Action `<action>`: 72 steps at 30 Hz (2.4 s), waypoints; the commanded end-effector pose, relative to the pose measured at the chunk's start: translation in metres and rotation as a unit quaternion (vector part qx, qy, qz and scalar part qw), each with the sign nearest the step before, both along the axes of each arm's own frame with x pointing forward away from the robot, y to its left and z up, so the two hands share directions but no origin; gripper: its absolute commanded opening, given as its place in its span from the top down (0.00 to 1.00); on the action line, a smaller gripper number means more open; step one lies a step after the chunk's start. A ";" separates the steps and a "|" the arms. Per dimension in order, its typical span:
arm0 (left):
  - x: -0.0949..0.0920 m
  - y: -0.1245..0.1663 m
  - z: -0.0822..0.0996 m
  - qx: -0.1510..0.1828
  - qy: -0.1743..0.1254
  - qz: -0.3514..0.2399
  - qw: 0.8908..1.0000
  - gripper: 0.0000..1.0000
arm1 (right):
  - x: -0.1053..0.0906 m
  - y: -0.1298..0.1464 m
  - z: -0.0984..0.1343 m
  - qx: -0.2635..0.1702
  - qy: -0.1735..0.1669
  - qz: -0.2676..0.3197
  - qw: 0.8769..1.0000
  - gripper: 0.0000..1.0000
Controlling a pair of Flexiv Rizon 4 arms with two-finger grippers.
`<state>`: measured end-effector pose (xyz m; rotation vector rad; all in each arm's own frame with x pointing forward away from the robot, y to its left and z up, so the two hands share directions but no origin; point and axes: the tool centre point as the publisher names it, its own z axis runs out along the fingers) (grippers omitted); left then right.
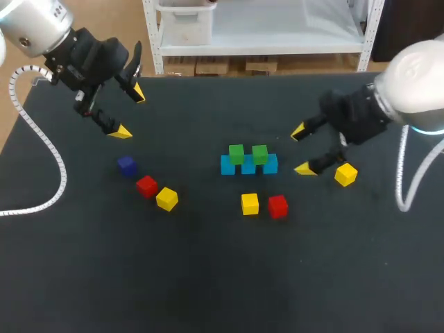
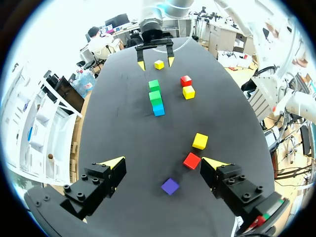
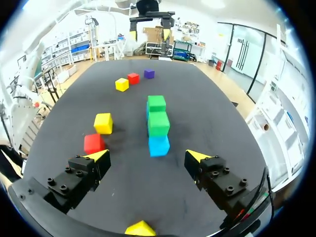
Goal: Place the blue cubes, place green cubes on the blue cubes, place the yellow cubes on the green cubes, then place the red cubes on the yellow cubes, and place purple cube on the red cubes.
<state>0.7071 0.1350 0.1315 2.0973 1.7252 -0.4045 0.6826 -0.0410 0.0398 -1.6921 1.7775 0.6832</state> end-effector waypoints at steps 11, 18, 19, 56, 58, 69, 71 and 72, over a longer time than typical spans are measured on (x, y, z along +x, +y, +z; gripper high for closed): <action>0.001 0.001 0.000 0.000 0.000 -0.001 1.000 0.00 | -0.028 -0.051 0.012 0.018 -0.016 0.046 0.999 0.00; 0.001 0.001 0.000 0.000 0.000 -0.001 1.000 0.00 | -0.040 -0.062 0.012 0.001 -0.019 0.072 0.997 0.00; 0.001 0.001 0.000 0.000 0.000 -0.001 1.000 0.00 | -0.043 -0.062 0.011 0.002 -0.018 0.074 0.997 0.00; 0.001 0.001 0.000 0.000 0.000 -0.001 1.000 0.00 | -0.028 -0.106 -0.007 -0.097 -0.037 0.263 0.959 0.00; 0.001 0.001 0.000 0.000 0.000 -0.001 1.000 0.00 | -0.027 -0.105 -0.009 -0.094 -0.035 0.264 0.959 0.00; 0.001 0.001 0.000 0.000 0.000 -0.001 1.000 0.00 | -0.019 -0.143 -0.008 -0.035 -0.043 0.191 0.980 0.00; 0.001 0.001 0.000 0.000 0.000 -0.001 1.000 0.00 | -0.017 -0.155 -0.008 -0.027 -0.043 0.173 0.984 0.00; 0.001 0.001 0.000 0.000 0.000 -0.001 1.000 0.00 | -0.016 -0.160 -0.008 -0.028 -0.044 0.164 0.985 0.00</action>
